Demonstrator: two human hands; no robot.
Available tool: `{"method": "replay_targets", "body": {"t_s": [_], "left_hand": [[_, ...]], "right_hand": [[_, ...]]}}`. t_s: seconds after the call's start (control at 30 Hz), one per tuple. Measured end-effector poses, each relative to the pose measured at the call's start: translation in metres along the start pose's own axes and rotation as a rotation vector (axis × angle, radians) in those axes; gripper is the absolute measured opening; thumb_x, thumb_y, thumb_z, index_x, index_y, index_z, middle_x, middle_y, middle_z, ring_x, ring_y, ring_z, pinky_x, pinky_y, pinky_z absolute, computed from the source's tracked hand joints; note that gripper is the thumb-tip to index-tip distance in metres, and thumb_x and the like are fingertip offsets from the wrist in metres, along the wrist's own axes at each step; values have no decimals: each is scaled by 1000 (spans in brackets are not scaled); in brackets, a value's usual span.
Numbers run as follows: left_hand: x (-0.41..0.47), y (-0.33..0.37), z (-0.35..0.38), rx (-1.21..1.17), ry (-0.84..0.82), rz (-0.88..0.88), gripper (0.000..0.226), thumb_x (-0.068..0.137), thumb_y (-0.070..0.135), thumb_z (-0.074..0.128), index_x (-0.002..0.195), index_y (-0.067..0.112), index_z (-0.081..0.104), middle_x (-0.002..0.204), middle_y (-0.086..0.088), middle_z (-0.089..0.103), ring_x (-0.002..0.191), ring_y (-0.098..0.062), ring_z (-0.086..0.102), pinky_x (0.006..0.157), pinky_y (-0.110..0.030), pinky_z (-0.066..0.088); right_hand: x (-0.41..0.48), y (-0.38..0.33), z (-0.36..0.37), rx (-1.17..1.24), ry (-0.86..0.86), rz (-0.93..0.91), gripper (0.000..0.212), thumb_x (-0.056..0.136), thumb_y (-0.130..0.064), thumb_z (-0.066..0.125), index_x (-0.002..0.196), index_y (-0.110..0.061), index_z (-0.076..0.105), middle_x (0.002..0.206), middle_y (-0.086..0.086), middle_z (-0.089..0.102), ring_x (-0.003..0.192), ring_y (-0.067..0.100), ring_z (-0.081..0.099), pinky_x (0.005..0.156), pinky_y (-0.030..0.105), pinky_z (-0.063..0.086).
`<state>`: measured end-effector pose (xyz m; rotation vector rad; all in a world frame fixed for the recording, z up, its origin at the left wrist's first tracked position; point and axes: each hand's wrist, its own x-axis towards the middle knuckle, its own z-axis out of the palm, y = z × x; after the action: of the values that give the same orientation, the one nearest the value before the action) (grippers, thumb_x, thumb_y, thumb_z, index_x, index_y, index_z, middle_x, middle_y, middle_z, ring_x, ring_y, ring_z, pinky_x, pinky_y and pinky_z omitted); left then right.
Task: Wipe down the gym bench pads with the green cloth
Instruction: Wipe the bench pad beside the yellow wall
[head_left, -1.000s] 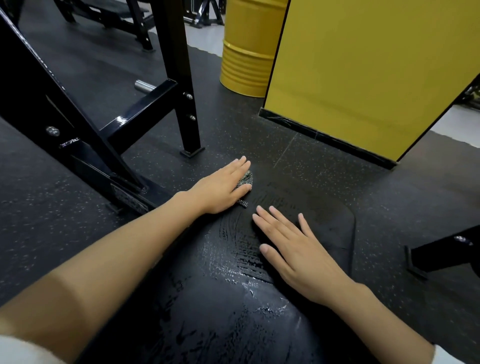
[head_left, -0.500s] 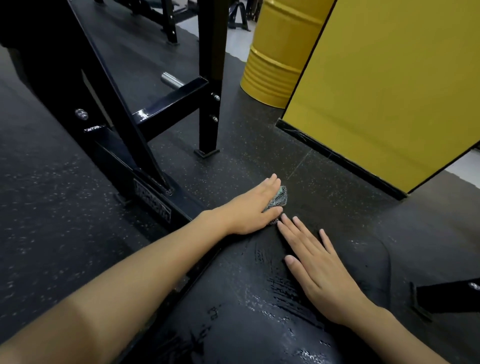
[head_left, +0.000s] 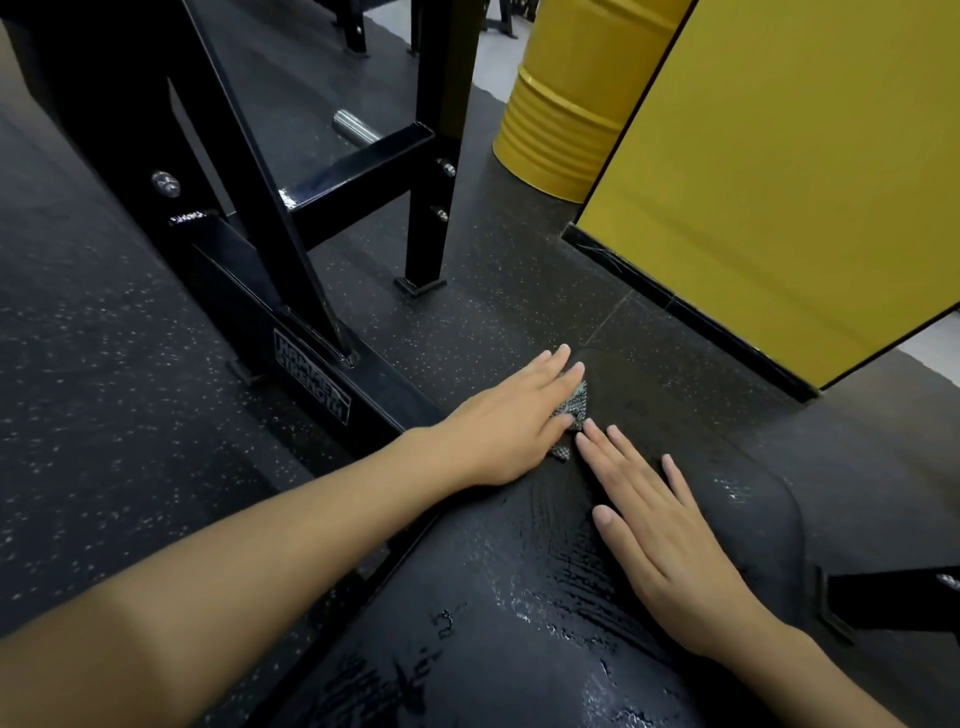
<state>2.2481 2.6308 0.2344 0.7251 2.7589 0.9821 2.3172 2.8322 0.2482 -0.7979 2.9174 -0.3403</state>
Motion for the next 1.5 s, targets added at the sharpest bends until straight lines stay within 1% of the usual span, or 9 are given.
{"method": "replay_targets", "body": {"t_s": [0.2, 0.3, 0.37, 0.7, 0.93, 1.0, 1.27, 1.4, 1.5], "left_hand": [[51, 1, -4, -30, -63, -60, 58, 109, 25, 31, 158, 10, 3, 167, -7, -8, 154, -19, -5, 119, -27, 4], [61, 3, -6, -93, -65, -79, 60, 109, 25, 32, 158, 9, 3, 167, -8, -8, 154, -20, -4, 121, -31, 6], [57, 2, -6, -131, -64, -75, 60, 109, 25, 33, 158, 11, 3, 167, -6, -8, 154, -18, -4, 120, -30, 5], [-14, -6, -9, -134, -86, 30, 57, 108, 19, 32, 159, 17, 6, 166, 1, -10, 152, -11, -8, 114, -14, -3], [-60, -6, -8, -164, -77, 29, 59, 107, 18, 35, 159, 21, 7, 165, 8, -10, 150, -1, -10, 106, 1, -9], [-57, -3, -7, -167, -55, 7, 60, 107, 21, 38, 159, 21, 7, 166, 8, -9, 150, -2, -8, 109, -2, -7], [-8, 1, -7, -47, -45, -24, 62, 107, 30, 38, 159, 19, 8, 167, 2, -7, 153, -9, -5, 123, -30, 9], [2, 0, -10, -110, -62, -32, 63, 105, 36, 41, 159, 24, 10, 167, 4, -5, 153, -9, -3, 120, -29, 8], [-7, -5, -10, -206, -52, -37, 57, 106, 30, 40, 158, 27, 16, 167, 7, -1, 153, -9, 2, 119, -23, 4]], "right_hand": [[1, 1, 0, 6, -3, -5, 56, 99, -49, 12, 154, -38, 9, 159, -31, -2, 147, -3, -6, 119, 32, -9], [1, 1, 0, 10, -13, -2, 56, 99, -50, 12, 154, -38, 9, 159, -31, -3, 147, -4, -7, 119, 32, -9], [1, 1, -1, 19, -18, 1, 56, 99, -50, 12, 154, -39, 10, 158, -32, -2, 147, -4, -6, 121, 34, -8], [0, 0, -2, 19, -21, 3, 57, 98, -52, 10, 154, -39, 9, 158, -33, -4, 147, -5, -7, 122, 39, -5], [1, 2, 0, 4, -9, -1, 57, 98, -52, 10, 154, -39, 9, 158, -32, -3, 147, -5, -7, 122, 40, -3], [2, 3, 1, 1, -9, -5, 57, 98, -52, 10, 154, -39, 8, 158, -32, -3, 147, -4, -7, 121, 41, -3], [2, 2, 1, -2, -24, 2, 58, 97, -52, 8, 154, -40, 6, 158, -33, -4, 146, -6, -9, 121, 36, -7], [3, 2, 0, 1, -33, 6, 58, 97, -53, 8, 153, -40, 5, 158, -33, -5, 146, -6, -9, 121, 35, -8], [3, 2, 0, 1, -33, 7, 58, 96, -53, 8, 153, -41, 6, 158, -33, -5, 146, -6, -9, 120, 34, -8]]}}
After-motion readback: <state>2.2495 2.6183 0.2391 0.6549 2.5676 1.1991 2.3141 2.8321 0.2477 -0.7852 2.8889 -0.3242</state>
